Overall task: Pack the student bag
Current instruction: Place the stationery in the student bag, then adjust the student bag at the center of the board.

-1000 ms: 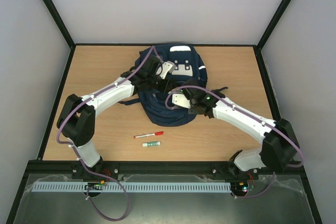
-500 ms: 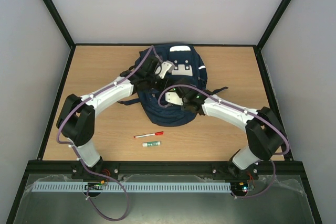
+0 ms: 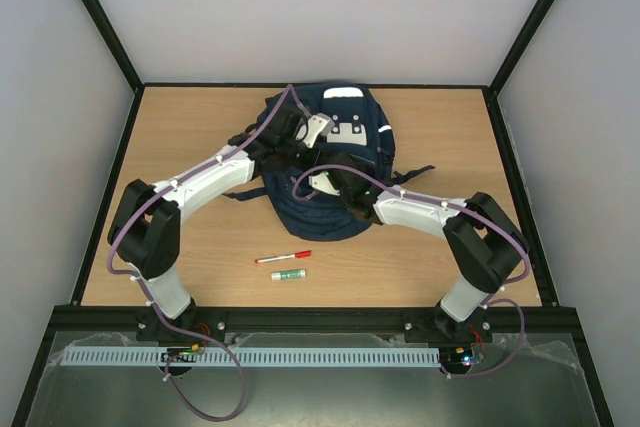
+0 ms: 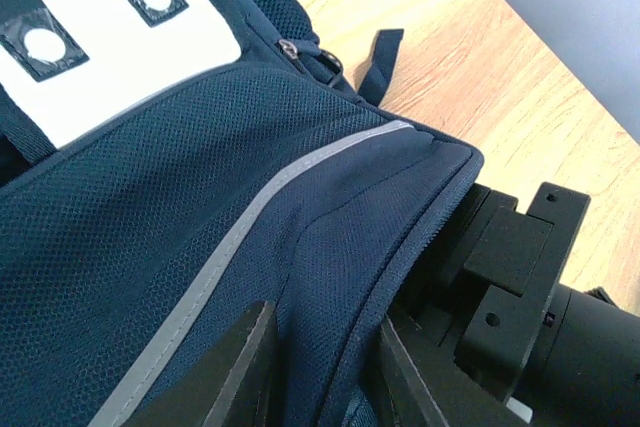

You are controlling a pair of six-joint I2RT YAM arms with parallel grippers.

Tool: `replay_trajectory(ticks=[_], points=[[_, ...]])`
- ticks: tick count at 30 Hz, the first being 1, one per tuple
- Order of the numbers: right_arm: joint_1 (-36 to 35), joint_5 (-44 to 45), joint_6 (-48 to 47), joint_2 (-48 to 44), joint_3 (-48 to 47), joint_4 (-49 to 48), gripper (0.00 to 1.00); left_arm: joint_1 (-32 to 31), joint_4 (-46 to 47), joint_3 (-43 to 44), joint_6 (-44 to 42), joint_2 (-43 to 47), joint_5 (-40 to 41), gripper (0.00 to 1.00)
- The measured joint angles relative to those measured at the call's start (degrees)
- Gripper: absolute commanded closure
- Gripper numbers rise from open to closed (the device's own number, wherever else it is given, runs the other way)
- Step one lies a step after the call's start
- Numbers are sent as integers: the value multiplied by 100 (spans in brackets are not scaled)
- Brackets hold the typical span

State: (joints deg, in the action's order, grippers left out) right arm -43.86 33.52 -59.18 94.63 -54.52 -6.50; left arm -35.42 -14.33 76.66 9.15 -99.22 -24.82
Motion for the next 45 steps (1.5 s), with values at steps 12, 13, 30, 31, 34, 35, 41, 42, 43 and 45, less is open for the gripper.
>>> replay_trajectory(ticks=[12, 13, 30, 31, 34, 35, 41, 42, 43, 45], points=[[-2, -455, 474, -1093, 592, 323, 59, 7, 83, 44, 52, 2, -44, 71], [-2, -507, 527, -1300, 684, 411, 59, 7, 61, 44, 52, 2, -50, 71], [1213, -2170, 1917, -2645, 929, 876, 42, 81, -15, 44, 44, -264, -114, 66], [1370, -2428, 1963, -2538, 929, 802, 41, 92, -15, 44, 44, -280, -122, 66], [1631, -3012, 2026, -2282, 903, 743, 40, 136, -11, 44, 44, -289, -175, 66], [1648, -3193, 2033, -2214, 892, 743, 40, 151, -9, 44, 44, -289, -199, 66], [1646, -3823, 2124, -1727, 664, 612, 41, 245, 20, 44, 48, -308, -308, 66], [1646, -3825, 2138, -1650, 614, 581, 41, 256, 28, 44, 50, -313, -328, 66], [1646, -3821, 2155, -1574, 566, 531, 41, 264, 28, 44, 50, -317, -339, 66], [1646, -3799, 2223, -1381, 404, 455, 43, 273, 28, 44, 50, -319, -348, 66]])
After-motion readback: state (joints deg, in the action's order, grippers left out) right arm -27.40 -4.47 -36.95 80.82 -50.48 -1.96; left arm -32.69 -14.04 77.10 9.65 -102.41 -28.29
